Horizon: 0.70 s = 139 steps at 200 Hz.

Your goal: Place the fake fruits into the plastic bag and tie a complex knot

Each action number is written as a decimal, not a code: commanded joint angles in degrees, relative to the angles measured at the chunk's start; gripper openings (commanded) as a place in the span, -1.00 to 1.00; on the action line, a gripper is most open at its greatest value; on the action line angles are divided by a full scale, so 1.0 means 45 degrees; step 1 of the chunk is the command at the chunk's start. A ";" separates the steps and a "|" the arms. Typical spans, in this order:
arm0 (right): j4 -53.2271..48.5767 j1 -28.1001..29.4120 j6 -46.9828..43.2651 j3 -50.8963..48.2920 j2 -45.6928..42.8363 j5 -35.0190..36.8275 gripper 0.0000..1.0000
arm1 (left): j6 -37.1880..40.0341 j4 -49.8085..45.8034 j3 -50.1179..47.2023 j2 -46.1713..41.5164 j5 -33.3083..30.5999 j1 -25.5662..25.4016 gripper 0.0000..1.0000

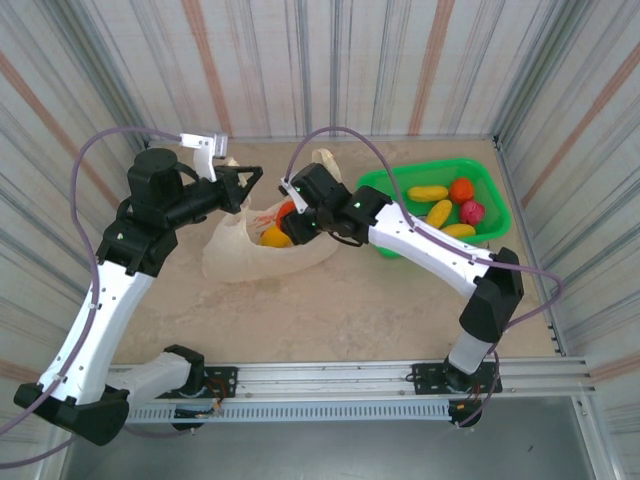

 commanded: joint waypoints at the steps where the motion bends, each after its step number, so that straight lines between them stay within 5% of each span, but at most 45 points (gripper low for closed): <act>1: -0.0658 0.0034 -0.0203 0.0275 0.0125 0.0147 0.48 | 0.0290 -0.0014 0.0159 -0.0061 -0.0115 -0.0046 -0.97; 24: -0.0590 0.0015 -0.0255 0.0298 0.0043 0.0136 0.63 | 0.0271 0.0012 0.0195 0.0009 -0.0035 -0.0047 -0.98; 80: -0.0180 -0.0159 -0.0263 0.0354 -0.0887 -0.0361 0.50 | 0.0330 -0.0069 0.0274 0.0155 -0.0044 -0.0047 -0.97; 139: 0.1675 -0.1087 0.0286 -0.0186 -0.3391 -0.3835 0.35 | 0.0401 -0.0259 0.0619 0.0626 -0.0097 -0.0223 -0.97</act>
